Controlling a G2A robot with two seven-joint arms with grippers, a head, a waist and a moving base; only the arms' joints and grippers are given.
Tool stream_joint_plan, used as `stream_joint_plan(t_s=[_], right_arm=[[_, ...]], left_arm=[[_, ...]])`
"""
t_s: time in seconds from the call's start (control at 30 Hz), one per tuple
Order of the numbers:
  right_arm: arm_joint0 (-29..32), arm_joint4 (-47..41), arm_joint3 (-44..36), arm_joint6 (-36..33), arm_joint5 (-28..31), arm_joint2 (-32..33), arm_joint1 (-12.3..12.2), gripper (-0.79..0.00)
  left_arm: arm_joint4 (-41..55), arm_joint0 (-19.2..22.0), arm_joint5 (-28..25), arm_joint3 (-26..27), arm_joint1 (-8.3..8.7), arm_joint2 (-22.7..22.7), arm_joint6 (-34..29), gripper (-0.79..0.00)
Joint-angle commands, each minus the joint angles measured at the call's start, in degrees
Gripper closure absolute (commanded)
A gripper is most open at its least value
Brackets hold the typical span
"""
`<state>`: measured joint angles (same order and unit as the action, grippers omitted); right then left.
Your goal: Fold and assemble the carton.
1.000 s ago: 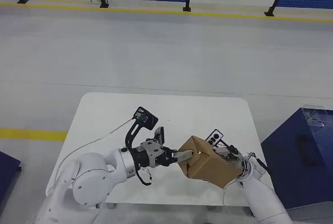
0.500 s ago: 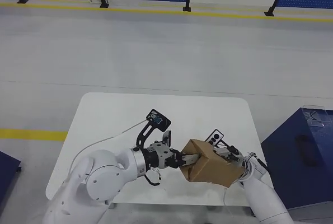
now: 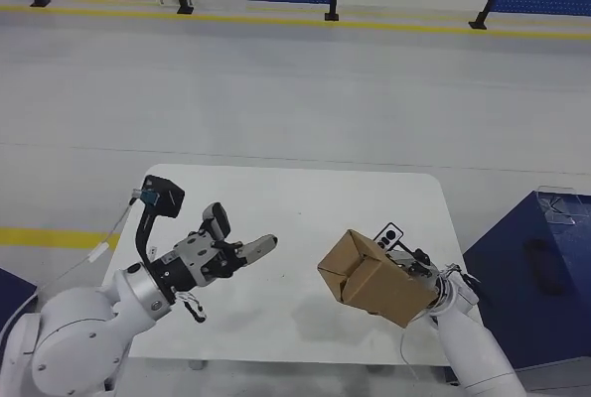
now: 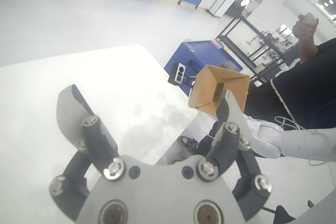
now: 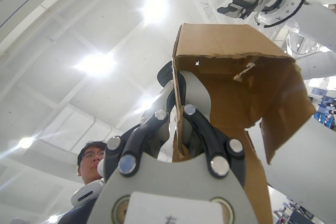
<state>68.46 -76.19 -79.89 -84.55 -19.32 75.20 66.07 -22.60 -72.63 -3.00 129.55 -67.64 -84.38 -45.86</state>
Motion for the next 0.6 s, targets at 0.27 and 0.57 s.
stream_joint_plan(t_s=[0.27,0.57], right_arm=[[0.0,0.0,0.0,0.0,0.0,0.0,0.0,0.0],[-0.22,-21.08,-2.5,34.96,-15.07,1.32,0.75,0.0]], left_arm=[[-0.08,0.01,0.22,-0.05,-0.01,0.11,-0.06,-0.785],[-0.08,0.01,0.22,-0.05,-0.01,0.11,-0.06,-0.785]])
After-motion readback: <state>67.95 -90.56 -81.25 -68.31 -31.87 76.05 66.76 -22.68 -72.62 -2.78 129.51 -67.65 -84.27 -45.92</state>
